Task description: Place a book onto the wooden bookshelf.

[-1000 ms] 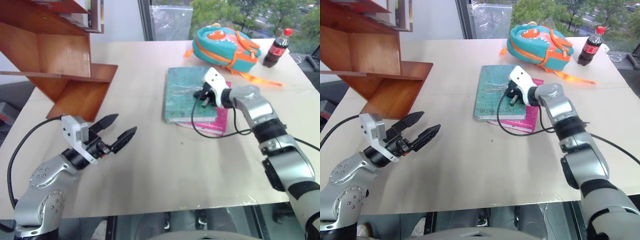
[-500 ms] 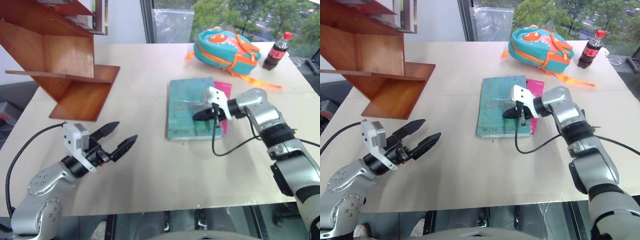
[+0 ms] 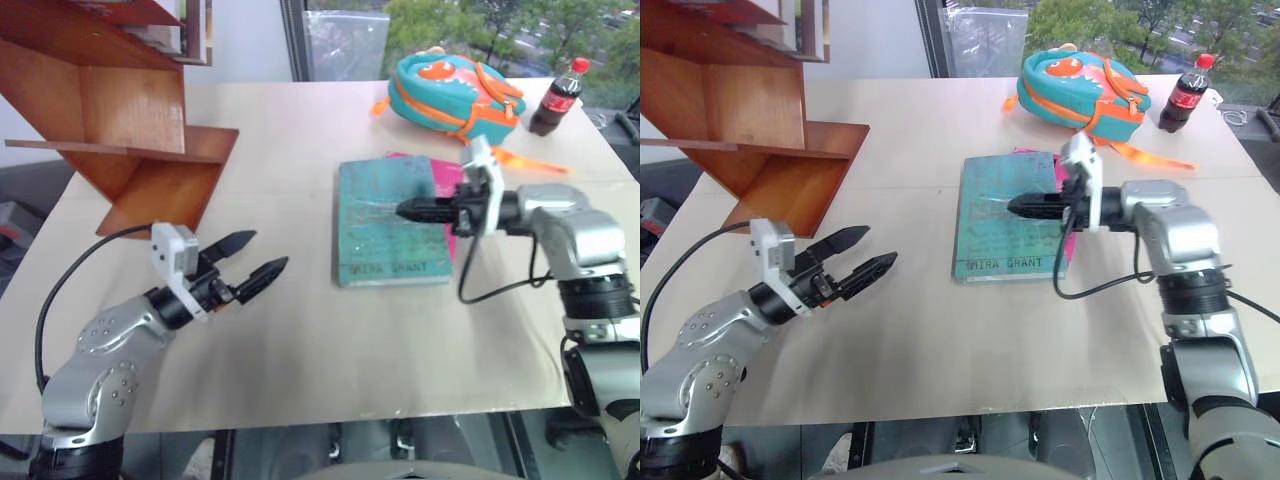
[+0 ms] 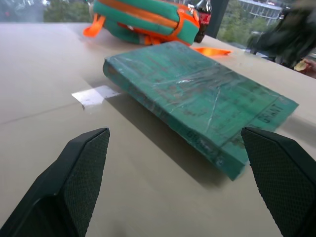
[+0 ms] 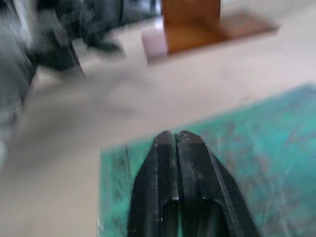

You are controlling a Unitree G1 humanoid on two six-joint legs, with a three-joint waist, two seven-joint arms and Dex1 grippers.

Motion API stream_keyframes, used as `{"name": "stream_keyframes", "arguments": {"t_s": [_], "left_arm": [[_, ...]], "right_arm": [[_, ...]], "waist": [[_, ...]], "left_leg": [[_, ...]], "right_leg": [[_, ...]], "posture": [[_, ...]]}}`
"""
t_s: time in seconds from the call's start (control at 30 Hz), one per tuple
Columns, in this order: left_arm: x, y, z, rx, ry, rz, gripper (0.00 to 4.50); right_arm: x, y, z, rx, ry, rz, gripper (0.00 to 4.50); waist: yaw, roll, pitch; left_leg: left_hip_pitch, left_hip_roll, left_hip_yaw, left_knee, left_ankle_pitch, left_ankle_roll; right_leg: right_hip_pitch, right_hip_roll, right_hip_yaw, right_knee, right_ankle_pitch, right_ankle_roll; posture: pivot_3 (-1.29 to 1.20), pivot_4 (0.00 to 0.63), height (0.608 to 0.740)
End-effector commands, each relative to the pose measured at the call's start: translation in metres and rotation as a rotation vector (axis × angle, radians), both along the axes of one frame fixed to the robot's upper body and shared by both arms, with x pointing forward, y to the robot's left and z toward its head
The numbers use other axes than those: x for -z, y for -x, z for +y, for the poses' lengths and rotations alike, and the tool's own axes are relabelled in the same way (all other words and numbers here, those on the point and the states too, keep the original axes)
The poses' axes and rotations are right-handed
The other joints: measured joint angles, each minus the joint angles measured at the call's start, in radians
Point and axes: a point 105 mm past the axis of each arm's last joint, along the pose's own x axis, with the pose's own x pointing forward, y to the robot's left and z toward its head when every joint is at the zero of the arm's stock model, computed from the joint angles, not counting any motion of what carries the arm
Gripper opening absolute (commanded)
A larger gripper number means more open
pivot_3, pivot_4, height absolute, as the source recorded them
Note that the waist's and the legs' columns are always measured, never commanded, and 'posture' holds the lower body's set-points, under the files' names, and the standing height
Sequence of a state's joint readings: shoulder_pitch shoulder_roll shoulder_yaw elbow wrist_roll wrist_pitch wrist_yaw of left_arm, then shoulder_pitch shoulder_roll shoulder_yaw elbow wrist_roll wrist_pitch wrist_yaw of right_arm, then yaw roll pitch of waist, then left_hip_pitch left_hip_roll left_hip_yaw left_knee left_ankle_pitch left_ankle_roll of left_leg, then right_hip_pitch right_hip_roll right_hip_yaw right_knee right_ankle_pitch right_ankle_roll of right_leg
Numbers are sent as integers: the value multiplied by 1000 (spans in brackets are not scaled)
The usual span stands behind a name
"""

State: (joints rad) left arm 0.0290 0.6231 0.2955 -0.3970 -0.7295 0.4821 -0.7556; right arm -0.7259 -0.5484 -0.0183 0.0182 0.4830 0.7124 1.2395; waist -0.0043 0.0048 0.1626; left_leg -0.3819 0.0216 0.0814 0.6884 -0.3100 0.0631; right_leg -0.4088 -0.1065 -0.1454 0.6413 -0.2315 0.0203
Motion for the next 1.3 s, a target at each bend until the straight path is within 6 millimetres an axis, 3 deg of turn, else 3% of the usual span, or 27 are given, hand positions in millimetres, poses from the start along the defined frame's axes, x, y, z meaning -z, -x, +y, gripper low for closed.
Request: {"name": "stream_keyframes", "arguments": {"t_s": [0.03, 0.07, 0.2, 0.23, 0.47, 0.63, 0.93, 1.3], "left_arm": [[-2, -9, -1, 17, -7, 11, 4500], [-2, -13, -2, 25, -1, 20, 4500], [0, -29, -5, 56, 39, 83, 4500], [1, -33, -7, 63, 33, 92, 4500], [11, -55, -25, 137, 80, 283, 4500], [16, -74, -32, 153, 228, 485, 4500], [28, -106, -56, 176, 516, 773, 4500], [35, -122, -99, 280, 578, 903, 4500]], "right_arm": [[-5, 33, -13, -15, 14, -19, 1799], [0, 41, -19, 20, 56, -37, 2469], [8, 64, -38, 145, 166, -130, 4195], [8, 70, -43, 189, 184, -168, 4354], [6, 117, -45, 370, 171, -313, 4354], [1, 129, -38, 445, 136, -358, 4354], [6, 125, -44, 546, 151, -343, 4354], [14, 126, -45, 568, 168, -340, 4354]], "waist": [[15, 0, 0], [16, -1, 1], [25, -2, 2], [25, -2, 2], [19, -5, 3], [19, -7, 3], [20, -12, 5], [22, -14, 3]], "left_leg": [[0, 0, 0, 0, 0, 0], [-1, 0, -1, 0, 0, 0], [-2, -1, -2, 0, 0, 0], [-1, -1, -1, 0, 0, 0], [1, -1, -1, 0, 0, 0], [3, -1, -1, 2, 0, -1], [2, -1, -1, 2, 1, -1], [2, -3, -1, 3, 1, 0]], "right_leg": [[0, 0, 0, -1, 0, 0], [0, 0, -2, -2, 0, 0], [0, -1, -3, -2, 0, 1], [0, 0, -2, -1, 0, 1], [0, 1, -1, 0, 0, 1], [1, 2, 2, 2, -3, 5], [1, 2, 1, 2, -1, 2], [2, 1, -2, 2, -1, 2]], "posture": [[0, 150, 740], [0, 150, 740], [0, 150, 740], [0, 150, 740], [0, 150, 740], [0, 150, 740], [0, 150, 740], [0, 150, 740]]}}
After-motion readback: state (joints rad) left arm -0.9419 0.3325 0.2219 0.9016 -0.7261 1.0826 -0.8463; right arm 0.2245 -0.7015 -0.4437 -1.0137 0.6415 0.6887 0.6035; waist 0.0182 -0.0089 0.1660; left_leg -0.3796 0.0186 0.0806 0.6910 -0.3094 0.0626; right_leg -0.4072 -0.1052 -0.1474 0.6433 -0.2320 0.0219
